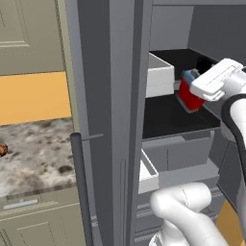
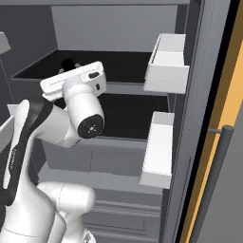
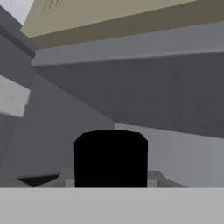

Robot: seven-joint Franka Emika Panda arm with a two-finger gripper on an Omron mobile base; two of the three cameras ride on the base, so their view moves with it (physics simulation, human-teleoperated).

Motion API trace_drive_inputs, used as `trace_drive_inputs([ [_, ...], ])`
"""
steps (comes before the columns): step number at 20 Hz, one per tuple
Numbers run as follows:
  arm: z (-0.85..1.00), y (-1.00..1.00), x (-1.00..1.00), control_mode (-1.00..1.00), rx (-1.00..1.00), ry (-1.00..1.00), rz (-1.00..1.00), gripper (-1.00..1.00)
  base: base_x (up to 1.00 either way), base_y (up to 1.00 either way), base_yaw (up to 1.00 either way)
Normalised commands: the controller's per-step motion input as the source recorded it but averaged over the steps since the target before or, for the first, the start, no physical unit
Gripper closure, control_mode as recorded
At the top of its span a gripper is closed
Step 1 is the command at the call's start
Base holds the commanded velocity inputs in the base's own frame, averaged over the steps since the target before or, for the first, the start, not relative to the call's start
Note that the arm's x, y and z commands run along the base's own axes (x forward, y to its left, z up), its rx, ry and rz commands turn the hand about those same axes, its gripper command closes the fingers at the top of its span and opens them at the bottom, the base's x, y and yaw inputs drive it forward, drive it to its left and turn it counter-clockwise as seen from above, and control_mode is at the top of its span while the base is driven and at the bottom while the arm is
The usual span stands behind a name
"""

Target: Place the liquor on the top shelf of the fridge to keep it out of children's reach, and place the orange and potato on lower shelves for easy access.

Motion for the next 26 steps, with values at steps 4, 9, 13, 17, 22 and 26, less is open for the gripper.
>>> trace_drive_inputs([
  [4, 0.3, 0.0, 0.68, -1.0, 0.04, 0.01, 0.0, 1.0, 0.0, 0.0, 0.0],
  [9, 0.21, -0.02, 0.73, -1.0, 0.08, 0.11, 0.0, 1.0, 0.0, 0.0, 0.0],
  [13, 0.16, -0.07, 0.72, -1.0, 0.07, 0.13, 0.0, 1.0, 0.0, 0.0, 0.0],
  [17, 0.06, -0.01, 0.68, -1.0, 0.02, 0.09, 0.0, 1.0, 0.0, 0.0, 0.0],
  [22, 0.08, 0.0, 0.63, -1.0, 0.0, 0.02, 0.0, 1.0, 0.0, 0.0, 0.0],
  [26, 0.2, -0.01, 0.39, -1.0, 0.01, -0.01, 0.0, 1.0, 0.0, 0.0, 0.0],
])
